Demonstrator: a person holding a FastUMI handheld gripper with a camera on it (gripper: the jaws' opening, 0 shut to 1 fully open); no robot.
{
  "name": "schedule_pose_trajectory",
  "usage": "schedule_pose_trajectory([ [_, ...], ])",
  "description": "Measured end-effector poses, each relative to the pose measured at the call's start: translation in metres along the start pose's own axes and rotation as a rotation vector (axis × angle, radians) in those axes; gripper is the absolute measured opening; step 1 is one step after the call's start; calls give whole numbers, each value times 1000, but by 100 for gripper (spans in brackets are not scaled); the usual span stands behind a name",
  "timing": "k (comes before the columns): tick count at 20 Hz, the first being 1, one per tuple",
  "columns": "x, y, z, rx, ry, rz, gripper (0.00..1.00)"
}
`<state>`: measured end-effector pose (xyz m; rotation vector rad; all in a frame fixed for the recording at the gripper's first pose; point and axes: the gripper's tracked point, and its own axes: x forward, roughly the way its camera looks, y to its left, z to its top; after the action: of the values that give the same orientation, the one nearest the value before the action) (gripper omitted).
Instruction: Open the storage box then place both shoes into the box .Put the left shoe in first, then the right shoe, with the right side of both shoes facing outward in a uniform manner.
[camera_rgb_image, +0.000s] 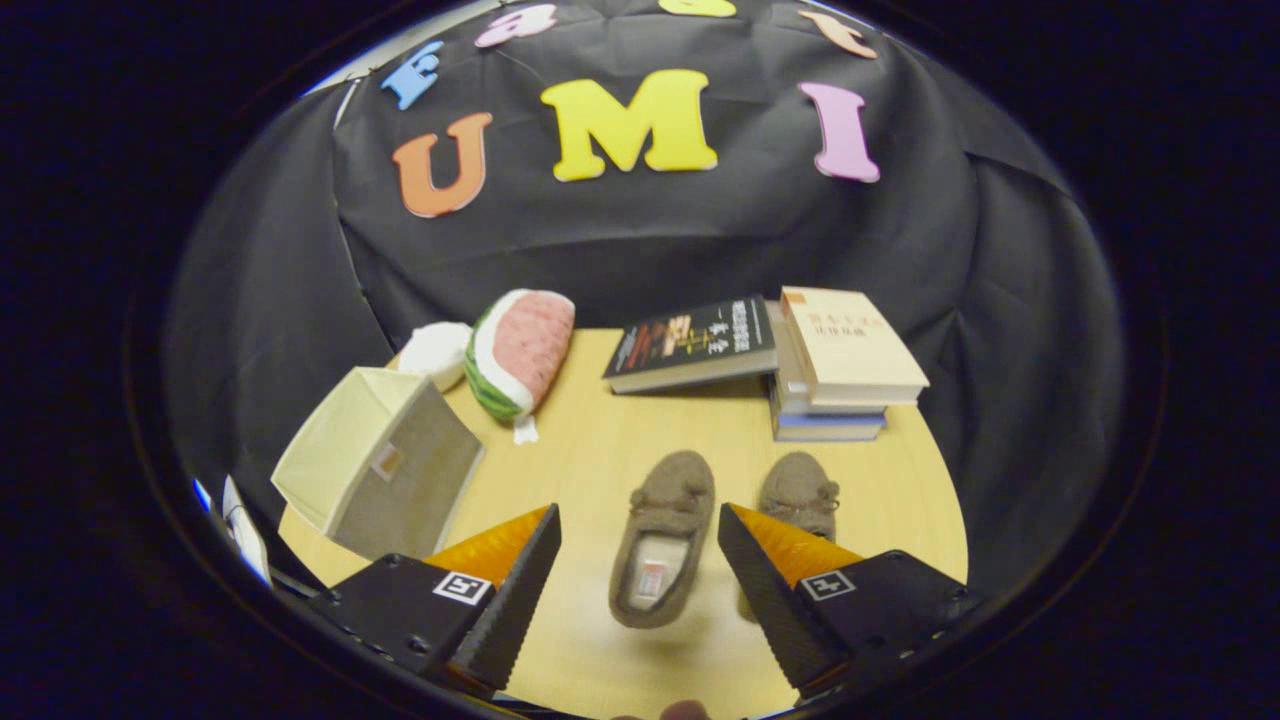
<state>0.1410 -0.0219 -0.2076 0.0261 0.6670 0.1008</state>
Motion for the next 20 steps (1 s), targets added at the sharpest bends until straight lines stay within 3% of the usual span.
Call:
schedule_pose_trajectory([
  [6,57,-23,-38,39,361,-17,96],
  [12,92,-32,-61,134,487,-32,70],
  [15,97,-35,-70,157,479,-48,39],
  [16,98,-35,-71,169,465,-49,33],
  [17,99,-34,-74,179,455,-47,19],
  [20,101,-37,-77,203,420,-61,17],
])
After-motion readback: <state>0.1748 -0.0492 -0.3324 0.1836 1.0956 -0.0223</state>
